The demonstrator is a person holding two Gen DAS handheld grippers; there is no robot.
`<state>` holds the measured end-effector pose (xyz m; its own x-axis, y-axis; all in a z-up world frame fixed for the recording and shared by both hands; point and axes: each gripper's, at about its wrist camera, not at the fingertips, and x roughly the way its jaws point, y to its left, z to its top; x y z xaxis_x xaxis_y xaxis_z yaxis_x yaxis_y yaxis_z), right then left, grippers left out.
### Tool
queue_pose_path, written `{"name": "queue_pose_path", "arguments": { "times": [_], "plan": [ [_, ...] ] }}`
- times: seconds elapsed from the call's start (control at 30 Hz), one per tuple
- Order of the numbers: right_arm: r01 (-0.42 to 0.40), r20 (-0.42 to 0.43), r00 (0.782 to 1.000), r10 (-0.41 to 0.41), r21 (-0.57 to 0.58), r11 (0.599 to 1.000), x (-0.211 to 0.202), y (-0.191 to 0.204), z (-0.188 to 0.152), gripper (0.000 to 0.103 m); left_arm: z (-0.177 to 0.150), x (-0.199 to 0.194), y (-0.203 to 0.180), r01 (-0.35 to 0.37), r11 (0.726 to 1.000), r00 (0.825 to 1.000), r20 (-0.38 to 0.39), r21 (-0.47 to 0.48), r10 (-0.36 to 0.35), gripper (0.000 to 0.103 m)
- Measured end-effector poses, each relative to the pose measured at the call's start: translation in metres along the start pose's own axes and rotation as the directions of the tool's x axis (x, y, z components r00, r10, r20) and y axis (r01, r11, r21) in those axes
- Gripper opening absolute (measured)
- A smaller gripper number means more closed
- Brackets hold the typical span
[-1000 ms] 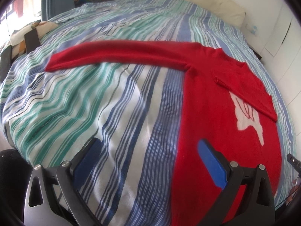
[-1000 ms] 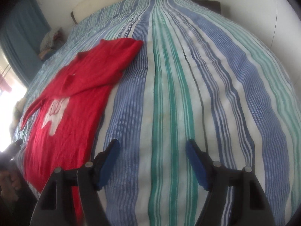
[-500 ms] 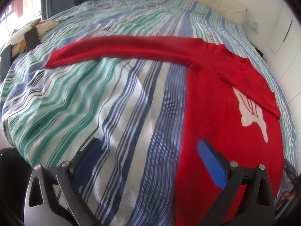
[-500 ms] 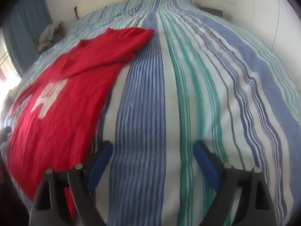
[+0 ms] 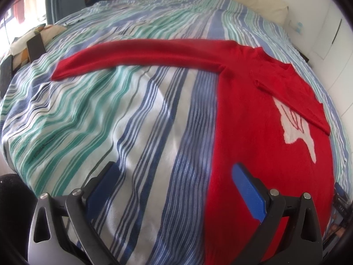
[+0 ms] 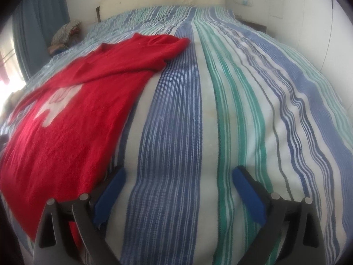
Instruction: Fold small clothes
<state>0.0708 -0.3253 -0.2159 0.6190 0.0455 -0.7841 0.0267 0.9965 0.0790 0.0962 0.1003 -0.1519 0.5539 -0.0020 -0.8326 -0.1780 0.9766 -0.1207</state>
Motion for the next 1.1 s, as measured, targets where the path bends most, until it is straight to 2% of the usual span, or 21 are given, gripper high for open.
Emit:
{"name": "queue_pose_path", "arguments": {
  "times": [0.23,0.33,0.4,0.47,0.57,0.63,0.7,0.8,0.87,0.9,0.97,1.03,1.1],
  "plan": [
    [0.005,0.008,1.0,-0.005,-0.004,1.0,-0.001,0.001,-0.001,0.097,0.001,-0.001,0.0,0.013,1.0,1.0,-0.01,-0.007,-0.013,0.102],
    [0.004,0.007,1.0,-0.004,-0.004,1.0,-0.001,0.001,-0.001,0.098,0.013,-0.006,0.008,0.076,0.997,0.997,-0.033,-0.03,-0.077,0.102],
    [0.004,0.006,1.0,-0.004,-0.004,1.0,0.0,0.001,-0.001,0.098,0.03,-0.01,0.024,0.136,0.987,0.99,-0.036,-0.091,-0.139,0.102],
    [0.005,0.007,1.0,-0.005,-0.004,1.0,0.0,0.001,-0.001,0.098,0.05,-0.009,0.049,0.188,0.966,0.979,-0.046,-0.175,-0.199,0.102],
    [0.006,0.012,1.0,-0.006,-0.006,1.0,-0.001,0.001,-0.002,0.098,0.075,0.0,0.095,0.234,0.92,0.96,-0.072,-0.315,-0.269,0.102],
    [0.007,0.015,1.0,-0.007,-0.007,1.0,-0.001,0.002,-0.002,0.098,0.088,0.005,0.126,0.213,0.899,0.965,-0.062,-0.383,-0.256,0.102],
    [0.006,0.016,1.0,-0.006,-0.007,1.0,-0.001,0.001,-0.002,0.098,0.101,0.012,0.159,0.169,0.879,0.976,-0.05,-0.446,-0.212,0.102],
    [0.006,0.015,1.0,-0.006,-0.007,1.0,-0.001,0.001,-0.002,0.098,0.116,0.026,0.208,0.129,0.821,0.982,-0.04,-0.556,-0.182,0.101],
    [0.006,0.015,1.0,-0.006,-0.007,1.0,-0.001,0.001,-0.002,0.098,0.127,0.035,0.231,0.105,0.804,0.986,-0.042,-0.585,-0.16,0.1],
    [0.006,0.015,1.0,-0.006,-0.007,1.0,-0.001,0.001,-0.002,0.098,0.133,0.038,0.237,0.084,0.811,0.989,-0.051,-0.578,-0.138,0.099],
    [0.006,0.016,1.0,-0.006,-0.007,1.0,-0.001,0.001,-0.002,0.098,0.143,0.047,0.241,0.05,0.847,0.991,-0.082,-0.529,-0.11,0.098],
    [0.008,0.016,1.0,-0.008,-0.008,1.0,0.0,0.001,-0.002,0.098,0.15,0.059,0.238,0.012,0.883,0.989,-0.125,-0.469,-0.079,0.092],
    [0.011,0.017,1.0,-0.011,-0.01,1.0,0.0,0.001,-0.002,0.098,0.151,0.074,0.239,-0.011,0.899,0.984,-0.165,-0.437,-0.068,0.082]
  ]
}}
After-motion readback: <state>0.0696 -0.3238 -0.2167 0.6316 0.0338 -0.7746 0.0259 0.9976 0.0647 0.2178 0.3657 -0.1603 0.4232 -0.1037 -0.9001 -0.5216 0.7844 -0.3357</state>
